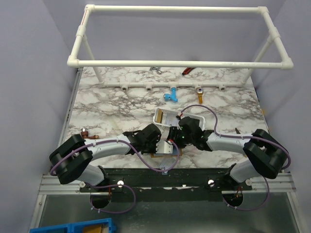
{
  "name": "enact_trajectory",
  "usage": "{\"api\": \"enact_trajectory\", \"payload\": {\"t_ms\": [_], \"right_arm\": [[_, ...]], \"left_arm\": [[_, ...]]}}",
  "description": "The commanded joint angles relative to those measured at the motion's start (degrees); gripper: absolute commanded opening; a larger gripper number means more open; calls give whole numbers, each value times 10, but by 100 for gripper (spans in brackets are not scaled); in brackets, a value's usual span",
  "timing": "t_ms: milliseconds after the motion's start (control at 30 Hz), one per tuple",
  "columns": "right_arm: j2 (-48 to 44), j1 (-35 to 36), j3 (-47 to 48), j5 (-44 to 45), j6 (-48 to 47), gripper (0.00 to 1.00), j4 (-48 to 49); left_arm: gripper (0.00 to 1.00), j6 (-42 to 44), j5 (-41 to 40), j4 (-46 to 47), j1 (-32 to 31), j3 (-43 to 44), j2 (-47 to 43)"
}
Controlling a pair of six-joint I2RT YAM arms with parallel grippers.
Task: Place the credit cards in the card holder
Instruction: Insert the credit card into the card holder.
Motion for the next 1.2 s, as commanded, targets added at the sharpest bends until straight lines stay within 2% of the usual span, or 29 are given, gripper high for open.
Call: {"api": "enact_trajectory", "payload": {"t_ms": [0, 167, 267, 500, 900, 1167], "right_arm": [[-2, 4, -7, 14, -10, 50, -79], [9, 5, -4, -5, -20, 39, -72], [15, 12, 4, -15, -29, 39, -50], [41, 60, 47, 3, -41, 39, -66], [76, 78, 94, -4, -61, 38, -84], [-5, 78, 79, 55, -44, 39, -126]], "left_arm": [[0, -5, 25, -30, -5, -13, -1], [0, -5, 25, -28, -5, -12, 4], [0, -8, 26, -28, -6, -11, 4], [0, -16, 29, -32, -7, -7, 5], [0, -16, 34, -32, -9, 0, 1], [0, -10, 56, -55, 4, 6, -39]]}}
